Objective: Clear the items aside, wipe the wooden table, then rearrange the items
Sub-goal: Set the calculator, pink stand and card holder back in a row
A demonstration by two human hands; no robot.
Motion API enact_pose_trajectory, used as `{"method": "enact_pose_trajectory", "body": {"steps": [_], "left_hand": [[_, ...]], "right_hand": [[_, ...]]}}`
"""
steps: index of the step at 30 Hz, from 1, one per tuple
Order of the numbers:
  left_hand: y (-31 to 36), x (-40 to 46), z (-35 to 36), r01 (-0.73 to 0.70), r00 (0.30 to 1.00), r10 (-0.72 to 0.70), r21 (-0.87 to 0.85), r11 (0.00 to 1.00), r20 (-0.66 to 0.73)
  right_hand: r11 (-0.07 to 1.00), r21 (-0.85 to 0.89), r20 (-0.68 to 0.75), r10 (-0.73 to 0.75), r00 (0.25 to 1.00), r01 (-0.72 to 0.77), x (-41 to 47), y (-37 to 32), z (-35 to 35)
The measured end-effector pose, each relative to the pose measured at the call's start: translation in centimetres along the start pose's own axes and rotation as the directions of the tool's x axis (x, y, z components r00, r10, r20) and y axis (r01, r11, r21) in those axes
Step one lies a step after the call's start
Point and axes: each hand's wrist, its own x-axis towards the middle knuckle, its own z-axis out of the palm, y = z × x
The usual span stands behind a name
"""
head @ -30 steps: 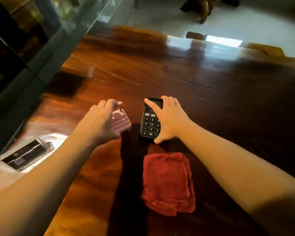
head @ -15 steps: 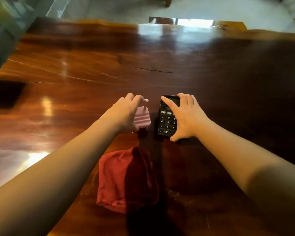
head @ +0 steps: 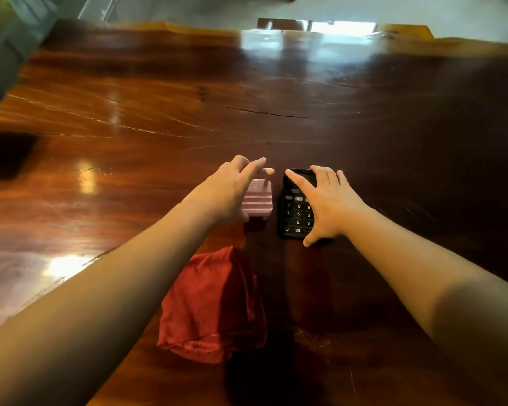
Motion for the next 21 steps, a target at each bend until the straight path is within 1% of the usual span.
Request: {"method": "enact_pose_trajectory", "body": {"steps": [4, 7, 10, 12, 14, 17, 19, 21], "left_hand": [[-0.8, -1.5, -0.1, 0.025, 0.999, -0.026, -0.036, 0.999, -0.026], [-2.0, -3.5, -0.6, 0.080, 0.994, -0.084, -0.062, 0.995, -0.067], [-3.6, -6.2, -1.3, 0.185, 0.979, -0.190, -0.062, 0.981, -0.081], [-5.0, -8.5, -1.9, 0.242, 0.964, -0.245, -0.044, 0.969, -0.105], [-6.5, -11.0, -2.5, 0.295, 0.945, -0.296, -0.029, 0.955, -0.137], [-8.9, -15.2, -3.4, 0.385, 0.905, -0.380, -0.012, 0.923, -0.189], [-10.5, -18.1, -4.0, 0.451, 0.868, -0.443, -0.016, 0.892, -0.224], [-12.2, -21.3, -4.5, 0.512, 0.827, -0.503, -0.033, 0.858, -0.251]], "right_hand": [[0.999, 0.011, 0.070, 0.029, 0.997, -0.030, 0.3, -0.6, -0.5], [0.995, 0.060, 0.111, 0.077, 0.991, -0.084, 0.0, -1.1, -1.2], [0.966, 0.214, 0.042, 0.142, 0.989, -0.148, -1.0, -1.9, -2.5], [0.926, 0.348, -0.069, 0.178, 0.982, -0.144, -2.0, -3.0, -3.5], [0.899, 0.430, -0.199, 0.186, 0.962, -0.085, -3.0, -4.9, -4.3], [0.880, 0.466, -0.345, 0.082, 0.935, 0.095, -4.1, -9.1, -5.3], [0.845, 0.485, -0.407, -0.010, 0.913, 0.225, -4.3, -12.3, -5.7], [0.841, 0.444, -0.434, -0.098, 0.895, 0.308, -3.8, -15.9, -6.3]]}}
